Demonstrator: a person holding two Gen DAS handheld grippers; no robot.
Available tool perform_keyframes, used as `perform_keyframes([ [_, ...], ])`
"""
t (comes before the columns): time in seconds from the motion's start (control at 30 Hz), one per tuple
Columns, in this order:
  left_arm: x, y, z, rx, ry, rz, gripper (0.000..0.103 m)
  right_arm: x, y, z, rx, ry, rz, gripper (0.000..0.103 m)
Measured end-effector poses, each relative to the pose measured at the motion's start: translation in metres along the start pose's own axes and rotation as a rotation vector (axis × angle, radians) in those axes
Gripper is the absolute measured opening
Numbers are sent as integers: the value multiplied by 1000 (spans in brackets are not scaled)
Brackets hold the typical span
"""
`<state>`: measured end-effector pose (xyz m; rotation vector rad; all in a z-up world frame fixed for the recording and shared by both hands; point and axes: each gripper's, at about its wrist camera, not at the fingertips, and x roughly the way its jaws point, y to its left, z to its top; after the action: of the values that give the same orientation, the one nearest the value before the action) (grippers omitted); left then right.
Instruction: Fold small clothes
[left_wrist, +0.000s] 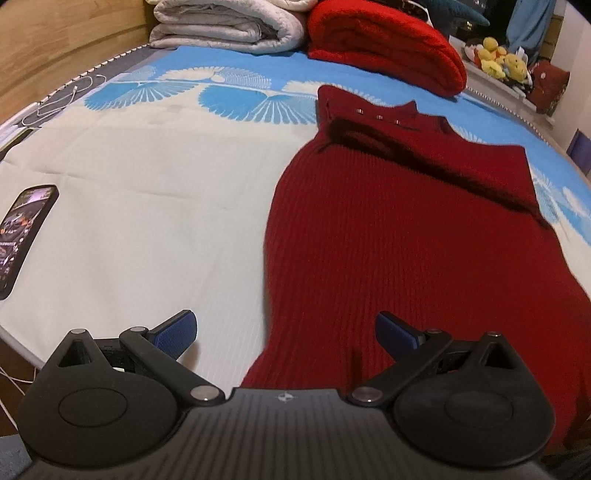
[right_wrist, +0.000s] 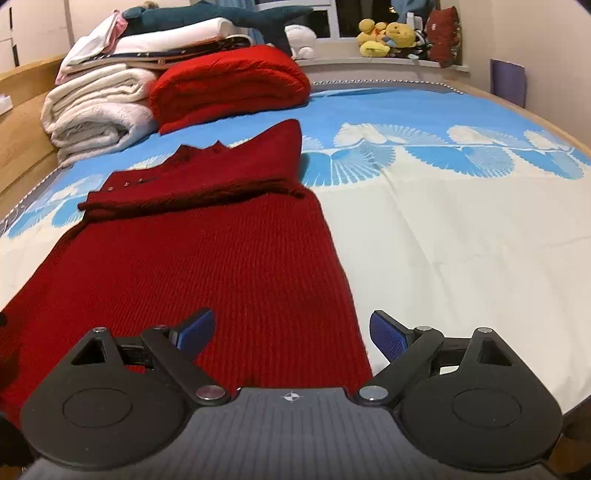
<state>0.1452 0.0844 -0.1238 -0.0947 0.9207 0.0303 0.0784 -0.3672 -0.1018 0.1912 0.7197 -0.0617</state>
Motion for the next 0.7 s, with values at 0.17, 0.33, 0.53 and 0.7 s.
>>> perform_keyframes([
  [0.17, 10, 1, -9, 25, 41, 10, 103, 0, -8, -11, -11, 50, -24, 91],
  [0.33, 32, -4, -13, 71, 101, 18, 103, 8, -21, -16, 28, 99, -39, 92],
  [0.53, 33, -6, -15, 76, 92, 11, 103, 31, -26, -21, 105, 231, 27, 94],
  [0.7, 31, -7, -16, 83, 107, -29, 103, 33, -15, -23, 53, 238, 70, 94],
])
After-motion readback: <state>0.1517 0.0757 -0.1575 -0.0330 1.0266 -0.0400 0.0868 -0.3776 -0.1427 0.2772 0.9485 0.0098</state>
